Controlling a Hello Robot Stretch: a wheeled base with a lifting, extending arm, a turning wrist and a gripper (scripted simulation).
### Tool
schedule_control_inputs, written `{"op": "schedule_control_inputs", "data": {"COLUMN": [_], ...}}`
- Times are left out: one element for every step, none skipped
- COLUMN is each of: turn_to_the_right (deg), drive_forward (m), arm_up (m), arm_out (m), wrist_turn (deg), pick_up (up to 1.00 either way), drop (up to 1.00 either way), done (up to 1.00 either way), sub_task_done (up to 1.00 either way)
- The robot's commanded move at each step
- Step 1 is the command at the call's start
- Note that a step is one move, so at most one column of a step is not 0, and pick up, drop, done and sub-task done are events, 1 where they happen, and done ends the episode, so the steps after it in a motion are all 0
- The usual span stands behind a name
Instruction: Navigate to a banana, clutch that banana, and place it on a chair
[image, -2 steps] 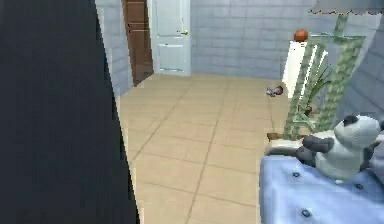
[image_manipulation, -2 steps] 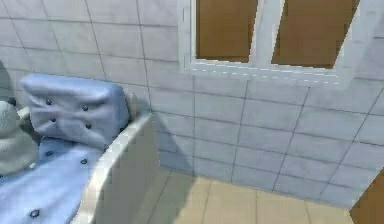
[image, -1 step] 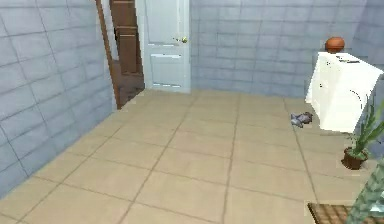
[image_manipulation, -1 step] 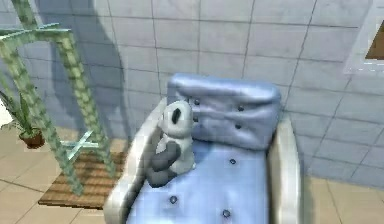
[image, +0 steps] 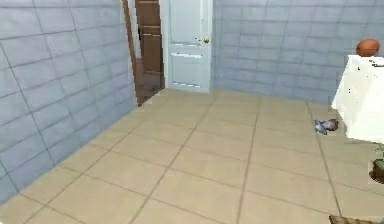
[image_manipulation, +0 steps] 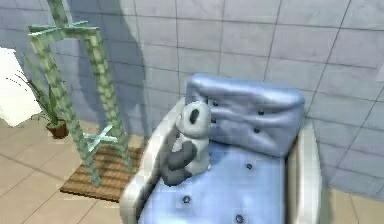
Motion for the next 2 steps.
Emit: {"op": "schedule_control_inputs", "data": {"turn_to_the_right": [-3.0,0.0], "drive_forward": [0.0,1.0], "arm_up": [0.0,0.0], "arm_out": [0.0,0.0], "wrist_turn": [0.0,0.0], "pick_up": [0.0,0.0], "drop": [0.0,0.0], "done": [0.0,0.0], "sub_task_done": [0.0,0.0]}}
